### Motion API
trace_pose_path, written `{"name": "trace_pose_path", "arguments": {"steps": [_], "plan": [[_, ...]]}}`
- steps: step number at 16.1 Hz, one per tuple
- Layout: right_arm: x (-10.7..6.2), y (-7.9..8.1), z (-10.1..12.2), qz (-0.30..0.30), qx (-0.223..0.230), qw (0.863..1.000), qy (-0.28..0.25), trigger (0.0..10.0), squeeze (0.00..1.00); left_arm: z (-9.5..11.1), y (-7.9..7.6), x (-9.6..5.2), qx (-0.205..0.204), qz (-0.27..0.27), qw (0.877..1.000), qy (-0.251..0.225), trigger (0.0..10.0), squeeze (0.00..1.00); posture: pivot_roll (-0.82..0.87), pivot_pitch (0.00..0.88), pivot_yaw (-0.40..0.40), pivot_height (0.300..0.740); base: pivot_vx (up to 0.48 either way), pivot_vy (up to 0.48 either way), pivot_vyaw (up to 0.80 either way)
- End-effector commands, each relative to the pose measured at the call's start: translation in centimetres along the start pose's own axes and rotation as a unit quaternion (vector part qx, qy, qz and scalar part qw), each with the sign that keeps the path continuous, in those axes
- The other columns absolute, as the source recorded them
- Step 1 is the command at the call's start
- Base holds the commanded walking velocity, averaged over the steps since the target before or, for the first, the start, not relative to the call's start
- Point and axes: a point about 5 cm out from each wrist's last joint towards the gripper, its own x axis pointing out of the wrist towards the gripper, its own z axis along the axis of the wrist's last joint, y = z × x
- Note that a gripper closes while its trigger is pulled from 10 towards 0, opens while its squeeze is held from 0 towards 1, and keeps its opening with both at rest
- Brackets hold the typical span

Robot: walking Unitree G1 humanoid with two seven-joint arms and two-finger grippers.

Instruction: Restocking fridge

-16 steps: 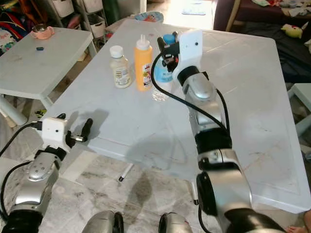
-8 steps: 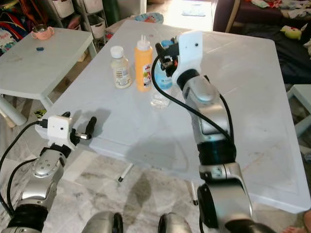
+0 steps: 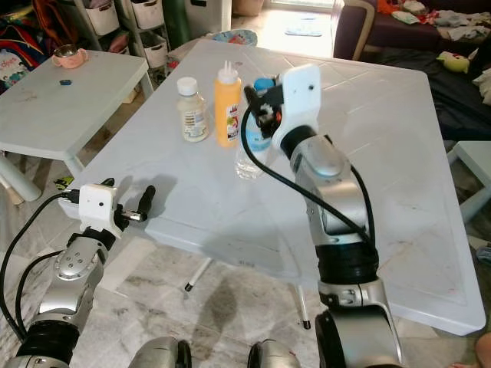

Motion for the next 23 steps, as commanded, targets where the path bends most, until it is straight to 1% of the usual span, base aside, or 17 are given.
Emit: {"name": "trace_pose_path", "arguments": {"steps": [1, 4, 5, 6, 7, 8, 12, 13, 14, 15, 16, 19, 20, 21, 23], "plan": [[0.0, 0.1, -0.2, 0.005, -0.004, 1.000, 0.008, 10.0, 1.00, 0.1, 0.0, 0.1, 0.007, -0.001, 1.000, -0.001, 10.0, 0.00, -0.02, 0.010, 0.001, 0.740, 0.000, 0.000, 0.00], [0.5, 0.0, -0.2, 0.006, -0.016, 1.000, 0.006, 10.0, 1.00, 0.0, 0.1, 0.1, 0.007, 0.001, 1.000, 0.000, 10.0, 0.00, -0.01, 0.009, -0.002, 0.740, 0.000, 0.000, 0.00], [0.7, -0.1, -0.2, 0.008, -0.023, 1.000, 0.006, 10.0, 0.93, -0.1, 0.2, 0.1, 0.007, 0.002, 1.000, 0.000, 10.0, 0.00, 0.00, 0.008, -0.002, 0.740, 0.000, 0.000, 0.00], [0.8, -0.2, -0.1, 0.010, -0.026, 1.000, 0.005, 10.0, 0.29, -0.1, 0.2, 0.0, 0.007, 0.003, 1.000, 0.000, 10.0, 0.00, 0.00, 0.008, -0.002, 0.740, 0.000, 0.000, 0.00], [0.9, -0.3, 0.0, 0.012, -0.029, 1.000, 0.003, 10.0, 0.11, -0.1, 0.2, 0.0, 0.008, 0.002, 1.000, 0.000, 10.0, 0.00, 0.00, 0.006, -0.002, 0.740, 0.000, 0.000, 0.00], [1.0, -0.5, 0.3, 0.012, -0.035, 0.999, -0.002, 10.0, 0.00, -0.1, 0.2, 0.1, 0.008, 0.002, 1.000, 0.000, 10.0, 0.00, 0.00, 0.004, -0.002, 0.740, 0.000, 0.000, 0.00], [1.3, -0.7, 0.9, 0.011, -0.045, 0.999, -0.016, 10.0, 0.00, 0.0, 0.1, 0.2, 0.008, 0.001, 1.000, -0.001, 10.0, 0.00, 0.00, 0.005, 0.003, 0.740, 0.000, 0.000, 0.00], [1.3, -0.8, 1.1, 0.013, -0.042, 0.999, -0.020, 10.0, 0.16, 0.0, 0.0, 0.2, 0.008, 0.000, 1.000, -0.001, 10.0, 0.00, 0.00, 0.005, 0.003, 0.740, 0.000, 0.000, 0.00], [1.4, -0.9, 1.2, 0.013, -0.044, 0.999, -0.023, 10.0, 0.64, 0.0, 0.0, 0.2, 0.008, 0.000, 1.000, -0.001, 10.0, 0.00, -0.01, 0.005, 0.004, 0.740, 0.000, 0.000, 0.00], [1.5, -1.1, 1.3, 0.010, -0.048, 0.998, -0.025, 10.0, 0.53, 0.0, 0.0, 0.2, 0.008, 0.000, 1.000, -0.001, 10.0, 0.00, -0.01, 0.004, 0.004, 0.740, 0.000, 0.000, 0.00], [1.7, -1.2, 1.4, 0.008, -0.050, 0.998, -0.025, 10.0, 0.00, 0.0, 0.0, 0.3, 0.008, 0.000, 1.000, -0.001, 10.0, 0.00, -0.01, 0.004, 0.004, 0.740, 0.000, 0.000, 0.00], [2.9, -2.0, 1.5, -0.002, -0.043, 0.999, -0.027, 9.9, 0.00, 0.0, -0.1, 0.4, 0.008, -0.002, 1.000, 0.000, 10.0, 0.00, 0.00, 0.002, 0.006, 0.740, 0.000, 0.000, 0.00], [3.2, -2.2, 1.6, -0.002, -0.041, 0.999, -0.028, 7.2, 0.00, 0.0, -0.1, 0.4, 0.008, -0.002, 1.000, -0.001, 10.0, 0.00, 0.00, 0.002, 0.006, 0.740, 0.000, 0.000, 0.00], [3.5, -2.2, 1.7, -0.001, -0.035, 0.999, -0.030, 0.0, 0.00, 0.0, -0.1, 0.4, 0.008, -0.002, 1.000, 0.000, 10.0, 0.00, 0.00, 0.001, 0.005, 0.740, 0.000, 0.000, 0.00], [4.0, -2.2, 1.8, 0.002, -0.034, 0.999, -0.033, 0.0, 0.00, 0.0, 0.0, 0.4, 0.009, -0.001, 1.000, 0.000, 10.0, 0.00, 0.01, 0.000, 0.004, 0.740, 0.000, 0.000, 0.00]]}}
